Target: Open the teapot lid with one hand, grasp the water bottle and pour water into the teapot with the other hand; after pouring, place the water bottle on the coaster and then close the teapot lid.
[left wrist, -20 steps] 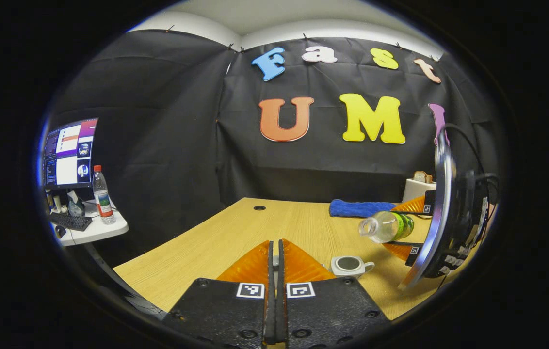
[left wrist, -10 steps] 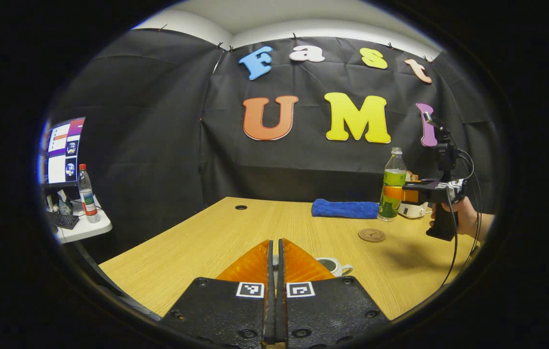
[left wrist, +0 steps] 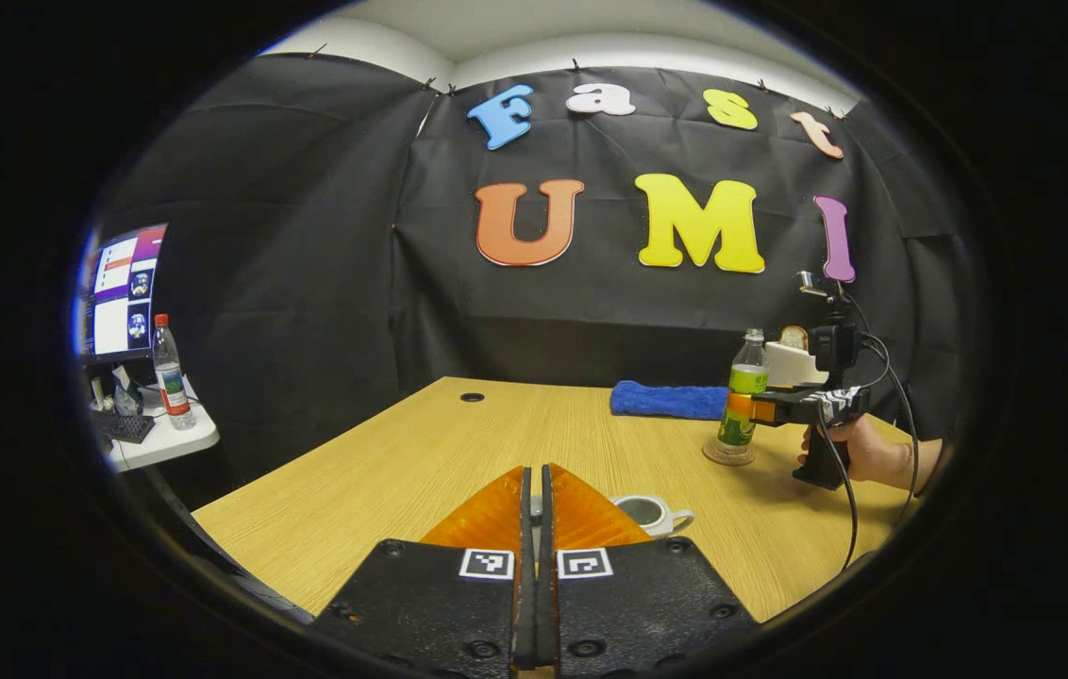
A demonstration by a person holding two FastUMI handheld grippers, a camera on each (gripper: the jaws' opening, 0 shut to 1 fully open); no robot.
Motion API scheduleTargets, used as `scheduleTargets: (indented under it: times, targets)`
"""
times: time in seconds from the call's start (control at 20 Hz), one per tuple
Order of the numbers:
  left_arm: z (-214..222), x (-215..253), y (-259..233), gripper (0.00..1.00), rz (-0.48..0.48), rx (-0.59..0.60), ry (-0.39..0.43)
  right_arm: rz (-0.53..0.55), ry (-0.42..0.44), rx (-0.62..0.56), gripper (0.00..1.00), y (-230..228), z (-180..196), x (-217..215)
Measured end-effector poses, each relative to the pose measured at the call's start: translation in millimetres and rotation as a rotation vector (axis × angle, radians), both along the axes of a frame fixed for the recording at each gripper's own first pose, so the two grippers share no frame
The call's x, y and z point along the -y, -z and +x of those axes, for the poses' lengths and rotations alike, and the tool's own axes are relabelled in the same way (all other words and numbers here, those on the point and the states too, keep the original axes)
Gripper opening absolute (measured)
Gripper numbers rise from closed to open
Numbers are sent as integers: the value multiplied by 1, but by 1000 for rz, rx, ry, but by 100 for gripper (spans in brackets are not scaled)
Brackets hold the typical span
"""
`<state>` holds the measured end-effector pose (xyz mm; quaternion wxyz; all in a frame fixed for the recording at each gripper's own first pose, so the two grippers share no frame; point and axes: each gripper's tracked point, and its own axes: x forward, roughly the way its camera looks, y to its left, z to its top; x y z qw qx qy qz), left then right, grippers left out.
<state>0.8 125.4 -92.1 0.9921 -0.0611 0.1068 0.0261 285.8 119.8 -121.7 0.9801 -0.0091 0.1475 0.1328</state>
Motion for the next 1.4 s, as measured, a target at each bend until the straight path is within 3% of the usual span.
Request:
scheduleTargets:
  times: [0.1, 0.2, 0.25, 0.35, 0.65, 0.8, 1.1, 1.4]
  targets:
    - [0, 0, 1, 3, 0, -1, -3, -1, 5, -2, 70, 1, 1, 0]
    - [0, 0, -1, 3, 4, 2, -2, -4, 9, -13, 76, 5, 1, 0]
    - [1, 1, -2, 3, 5, 3, -1, 2, 13, -13, 89, 4, 1, -1]
    - [1, 4, -2, 2, 9, 6, 0, 0, 19, -17, 96, 2, -7, 3]
    - [11, 44, -9, 3, 25, 43, 58, 6, 25, 105, 96, -43, -121, 56]
    - [28, 81, -8, 3, 9, 77, 146, 7, 118, 145, 97, -58, -180, 112]
    - [68, 96, 7, 3, 47, 93, 165, -12, 222, 185, 95, -47, -212, 158]
    - [74, 85, 33, 3, 24, 46, 114, -6, 220, 184, 95, -41, -213, 157]
